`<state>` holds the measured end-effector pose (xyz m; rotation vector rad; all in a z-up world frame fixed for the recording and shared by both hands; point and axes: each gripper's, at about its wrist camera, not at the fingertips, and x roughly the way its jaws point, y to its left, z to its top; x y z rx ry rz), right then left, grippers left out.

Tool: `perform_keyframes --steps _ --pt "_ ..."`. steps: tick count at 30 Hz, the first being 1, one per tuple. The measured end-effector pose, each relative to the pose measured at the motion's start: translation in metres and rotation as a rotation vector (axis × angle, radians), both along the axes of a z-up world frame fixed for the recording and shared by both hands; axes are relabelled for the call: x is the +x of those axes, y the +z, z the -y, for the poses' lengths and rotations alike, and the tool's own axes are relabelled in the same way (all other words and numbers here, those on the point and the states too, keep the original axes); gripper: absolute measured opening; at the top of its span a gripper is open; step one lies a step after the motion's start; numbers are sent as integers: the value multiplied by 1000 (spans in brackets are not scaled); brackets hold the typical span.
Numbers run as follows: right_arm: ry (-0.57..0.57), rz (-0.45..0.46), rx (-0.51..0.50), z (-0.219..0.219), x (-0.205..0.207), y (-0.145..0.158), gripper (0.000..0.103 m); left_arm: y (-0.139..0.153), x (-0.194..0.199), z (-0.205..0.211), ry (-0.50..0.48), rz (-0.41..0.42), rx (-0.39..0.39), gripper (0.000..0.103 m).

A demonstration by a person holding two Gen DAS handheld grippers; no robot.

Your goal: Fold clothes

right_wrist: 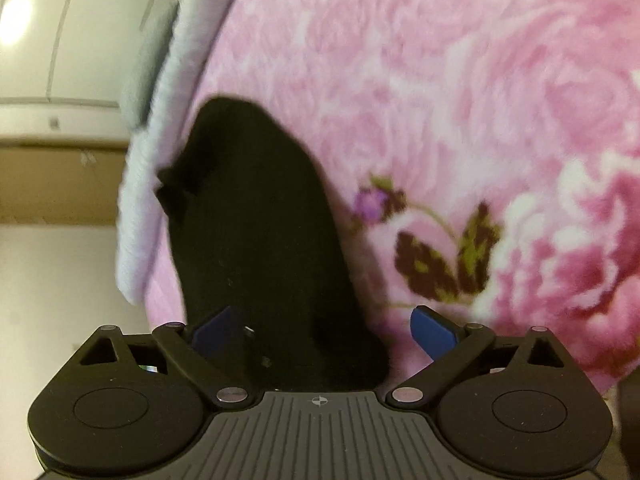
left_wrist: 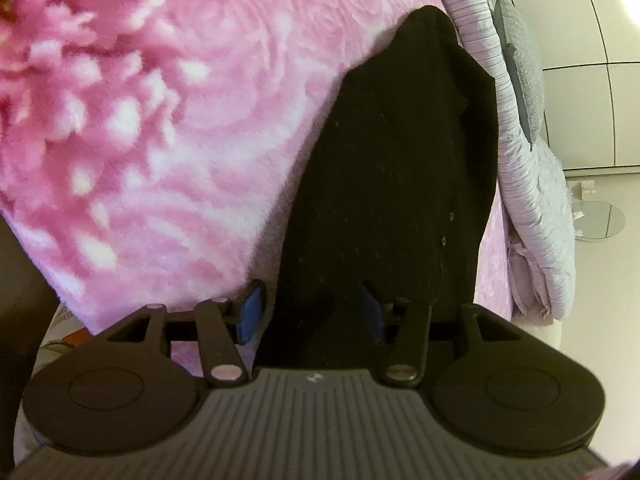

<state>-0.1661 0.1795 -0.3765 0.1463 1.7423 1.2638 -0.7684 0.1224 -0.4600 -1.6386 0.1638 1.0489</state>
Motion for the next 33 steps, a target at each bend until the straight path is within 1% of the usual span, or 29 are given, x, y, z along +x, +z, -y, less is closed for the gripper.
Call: perform_keyframes --steps 1,2,3,4,5,6,7,8,9,10,11,12,13,14,16,18,19,20,21,22,23,24,25,26,28,29,31,33 --pt "12 0 -4 -3 -2 -6 78 -1 0 0 -1 4 4 47" --pt "25 3 -9 -6 -4 -11 67 -2 1 1 -3 9 9 47" --pt "38 6 -14 -10 -7 -17 42 -3 2 1 -7 14 14 47" --pt "50 9 -20 -13 -9 -22 32 -3 4 1 -17 18 18 45" --pt "57 6 -22 -15 -10 -24 31 -2 6 0 -34 19 23 40" --pt "62 3 -23 -17 -12 -26 19 3 8 -2 -56 13 33 31" --pt "67 -1 -25 -19 -13 -27 16 7 9 -5 -79 7 43 7" --pt "75 14 -14 -18 -15 -23 13 11 11 -7 -101 2 53 7" --pt "87 33 8 -17 -17 -13 11 19 10 -9 -114 6 83 7" --pt "101 48 45 -15 -20 2 10 37 4 -9 -108 30 165 7" --pt "116 55 94 -12 -23 20 10 58 -5 -7 -99 47 264 7" --pt "140 63 133 -9 -27 34 10 74 -14 -6 -96 30 321 7" --pt "165 72 170 -5 -30 48 10 83 -23 -5 -99 -14 339 7" --pt "197 87 177 -3 -36 56 10 86 -30 -4 -109 -64 337 7" --pt "252 92 104 0 -49 45 10 73 -35 -2 -157 -182 252 7" --pt "311 104 -38 4 -61 14 11 50 -31 1 -207 -283 142 8" --pt "327 119 -118 6 -65 1 12 40 -28 3 -233 -331 93 9" --pt "333 139 -139 10 -65 -4 18 37 -26 6 -253 -373 67 15" --pt "349 166 -131 11 -64 0 27 40 -24 9 -257 -412 61 16" --pt "369 194 -120 13 -63 4 35 44 -23 11 -257 -450 54 23" --pt "395 246 -118 12 -61 12 39 50 -23 13 -244 -490 38 25" --pt "423 304 -119 11 -59 20 45 56 -22 13 -227 -536 15 25" --pt "442 363 -105 11 -56 29 45 64 -21 12 -213 -573 12 20" --pt "452 419 -80 8 -52 39 45 74 -17 9 -208 -593 40 20" --pt "434 459 -24 -6 -50 52 45 93 -11 4 -199 -634 97 20" --pt "422 475 4 -13 -49 58 45 101 -7 0 -203 -641 128 21" --pt "399 507 60 -28 -47 71 45 102 11 -19 -270 -602 182 21" --pt "389 486 80 -48 -51 69 45 97 31 -44 -344 -577 215 21"
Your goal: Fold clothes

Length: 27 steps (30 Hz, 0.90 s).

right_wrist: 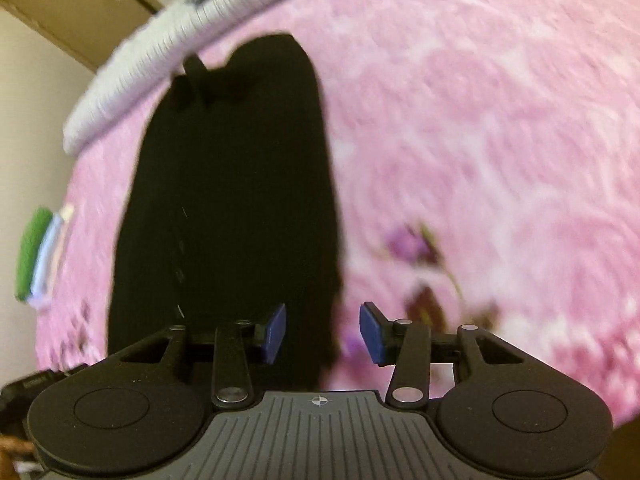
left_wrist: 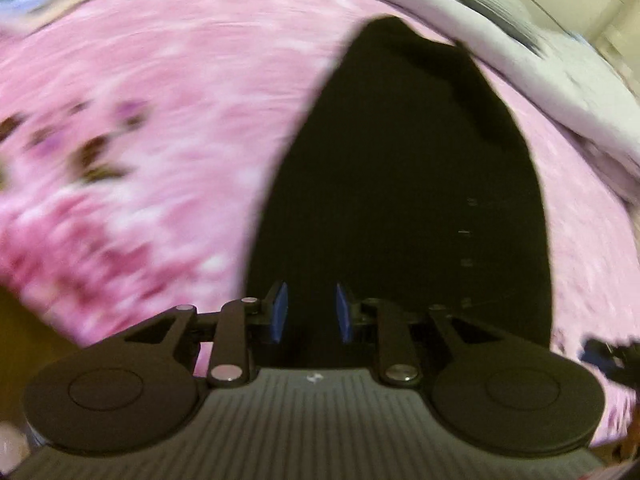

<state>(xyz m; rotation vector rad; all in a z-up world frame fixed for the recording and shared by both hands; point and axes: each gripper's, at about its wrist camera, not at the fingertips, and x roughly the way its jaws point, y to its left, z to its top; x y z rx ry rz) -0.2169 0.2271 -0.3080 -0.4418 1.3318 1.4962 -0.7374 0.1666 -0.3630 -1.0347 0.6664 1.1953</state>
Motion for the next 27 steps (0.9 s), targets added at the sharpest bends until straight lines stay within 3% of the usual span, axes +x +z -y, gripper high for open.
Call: perform_keyframes --steps 5,10,17,23,27 --pt "-11 18 -58 -54 -24 -26 45 -20 34 -78 -142 75 -14 21" --pt "-76 64 -64 -103 -25 -41 45 -27 61 -171 -281 75 -30 21" --pt "-50 112 -11 -192 -27 -27 45 -10 120 -287 -446 95 23 25" --pt "45 173 45 -281 -35 -31 45 2 168 -355 -415 193 32 26" --pt "100 200 152 -340 -38 -30 45 5 189 -384 -396 219 63 26"
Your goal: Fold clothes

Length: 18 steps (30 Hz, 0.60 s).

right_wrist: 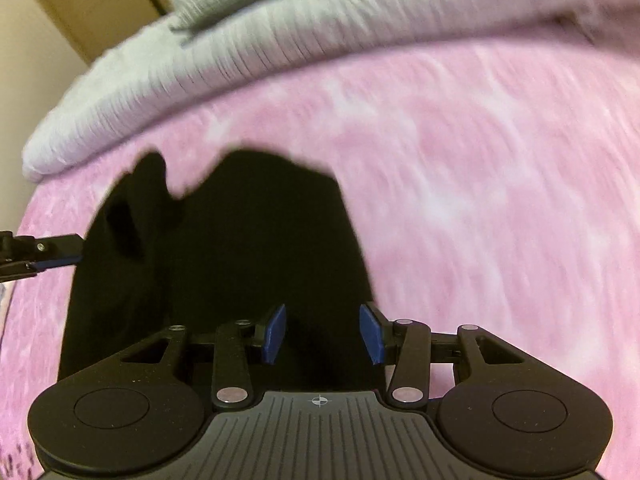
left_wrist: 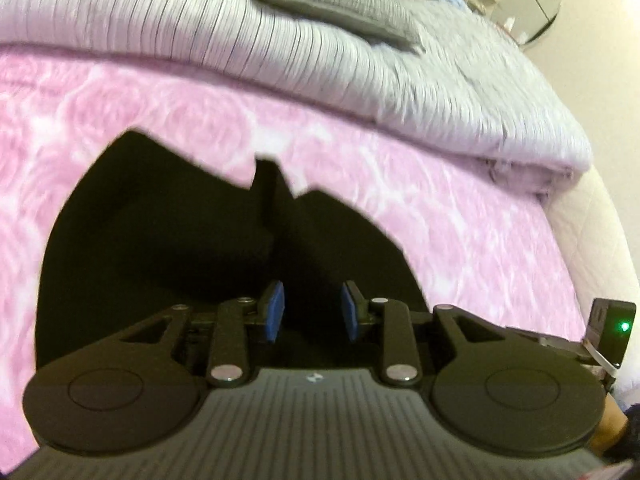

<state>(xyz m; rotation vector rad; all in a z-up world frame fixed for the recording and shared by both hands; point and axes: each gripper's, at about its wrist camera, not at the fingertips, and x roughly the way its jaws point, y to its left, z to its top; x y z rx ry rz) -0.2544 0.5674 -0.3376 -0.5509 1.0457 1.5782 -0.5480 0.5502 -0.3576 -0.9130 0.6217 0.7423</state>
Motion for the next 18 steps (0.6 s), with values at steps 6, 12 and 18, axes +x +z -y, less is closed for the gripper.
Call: perform_keyframes --steps 6,12,18 --pt "98 26 70 -70 -11 -6 45 -12 19 -37 58 4 0 27" --pt "173 33 76 -124 -36 -32 45 -24 17 -53 100 -5 -29 27" --pt "247 -68 126 -128 -36 -35 8 -27 6 -60 100 -17 -31 27"
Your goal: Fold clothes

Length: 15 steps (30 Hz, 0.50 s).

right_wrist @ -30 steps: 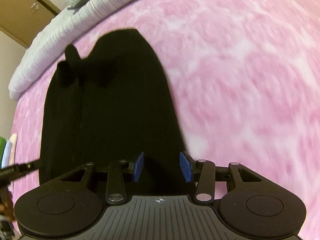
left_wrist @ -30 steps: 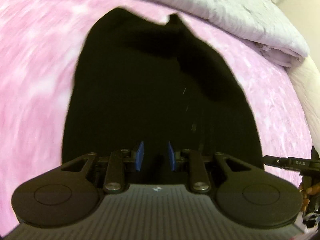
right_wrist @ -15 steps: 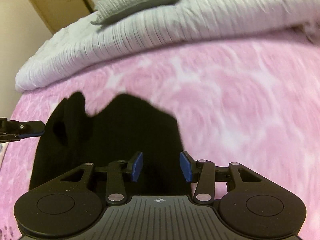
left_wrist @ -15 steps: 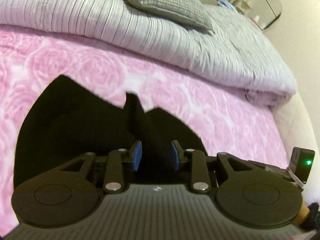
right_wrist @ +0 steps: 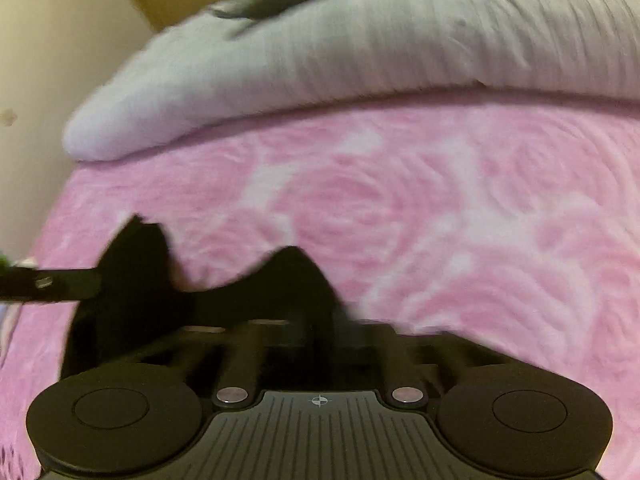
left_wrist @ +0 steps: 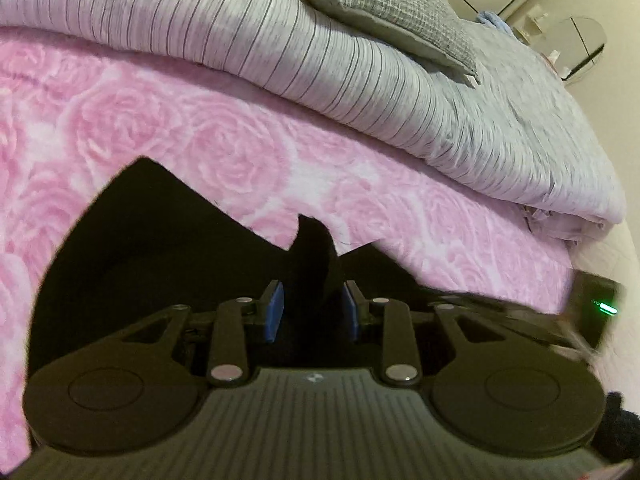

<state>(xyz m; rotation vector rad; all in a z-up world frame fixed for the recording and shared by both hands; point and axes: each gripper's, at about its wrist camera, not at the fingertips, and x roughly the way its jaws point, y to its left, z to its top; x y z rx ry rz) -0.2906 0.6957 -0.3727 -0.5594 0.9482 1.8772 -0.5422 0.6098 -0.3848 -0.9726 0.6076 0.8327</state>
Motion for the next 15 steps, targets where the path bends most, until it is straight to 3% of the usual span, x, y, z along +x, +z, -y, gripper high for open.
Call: perform_keyframes --steps 1,3,5,7,8,9,10,12,14,15 --pt "-5 -4 72 12 6 15 8 2 -4 -1 -2 1 14 27" --pt "-121 -20 184 38 36 45 8 4 -15 -4 10 -1 44 27" --pt "-277 -8 220 54 70 55 9 2 -25 -9 37 -16 62 27" --pt "-425 70 177 54 96 36 9 -3 -33 -14 79 -43 64 27" --pt "-475 116 71 46 109 21 9 -6 -37 -16 98 -53 63 27" --pt "-503 104 -37 39 122 9 9 -8 -41 -17 115 -61 62 27" --pt "-545 14 -116 38 137 -1 9 -10 -45 -19 129 -67 60 27" --pt "-597 -192 -153 46 156 -8 10 -11 -57 -24 157 -70 65 27" --pt "-570 -262 -151 49 156 -8 32 -13 -69 -29 185 -72 73 35" --pt "-547 -256 -153 46 151 -8 56 -15 -74 -32 200 -81 76 37"
